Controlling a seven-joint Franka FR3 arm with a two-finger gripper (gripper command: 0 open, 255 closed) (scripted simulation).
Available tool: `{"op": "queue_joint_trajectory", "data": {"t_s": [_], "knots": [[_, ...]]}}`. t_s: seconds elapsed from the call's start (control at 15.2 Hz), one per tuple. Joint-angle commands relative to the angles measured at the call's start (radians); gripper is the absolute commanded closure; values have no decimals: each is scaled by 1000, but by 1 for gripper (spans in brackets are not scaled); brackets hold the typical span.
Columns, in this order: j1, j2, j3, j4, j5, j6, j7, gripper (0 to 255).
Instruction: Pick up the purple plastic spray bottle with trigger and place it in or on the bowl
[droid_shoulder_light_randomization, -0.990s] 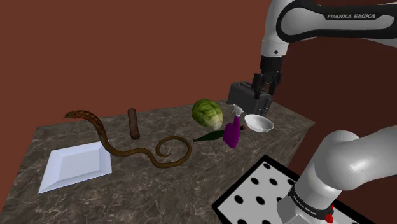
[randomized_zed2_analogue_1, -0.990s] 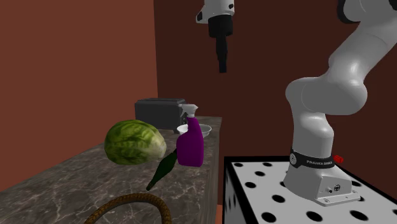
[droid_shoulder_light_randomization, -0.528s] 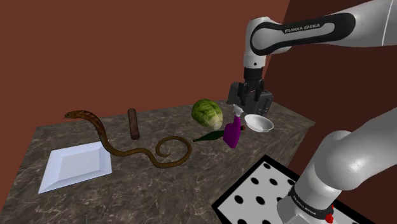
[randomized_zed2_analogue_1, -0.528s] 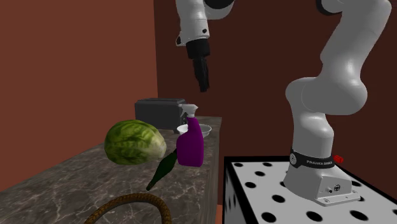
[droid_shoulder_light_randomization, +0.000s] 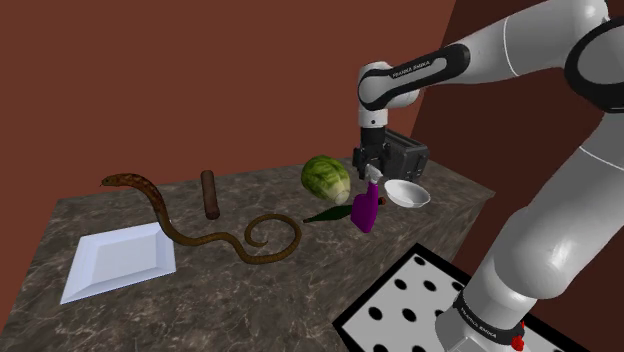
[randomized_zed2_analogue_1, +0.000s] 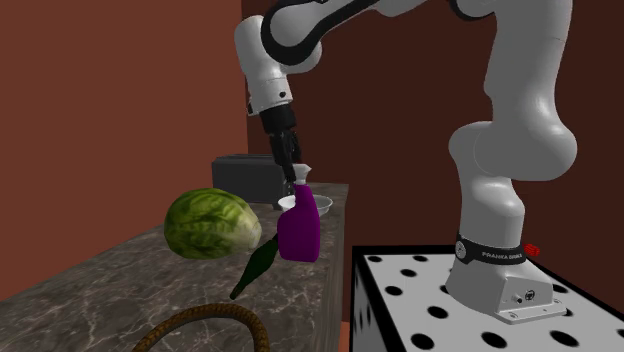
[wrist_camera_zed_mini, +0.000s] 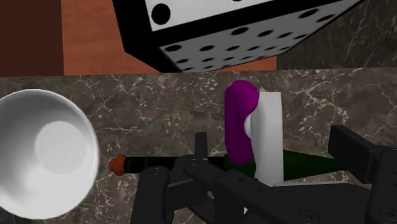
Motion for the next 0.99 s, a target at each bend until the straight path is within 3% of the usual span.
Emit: {"op": "queue_joint_trajectory", "data": {"t_s": [0.0, 0.33, 0.92], "knots": [[-3, 96, -10, 51, 20, 18, -25, 0], [-18, 313, -18, 174, 73, 42, -76, 0], [-19, 326, -16, 85, 77, 144, -78, 0]]}}
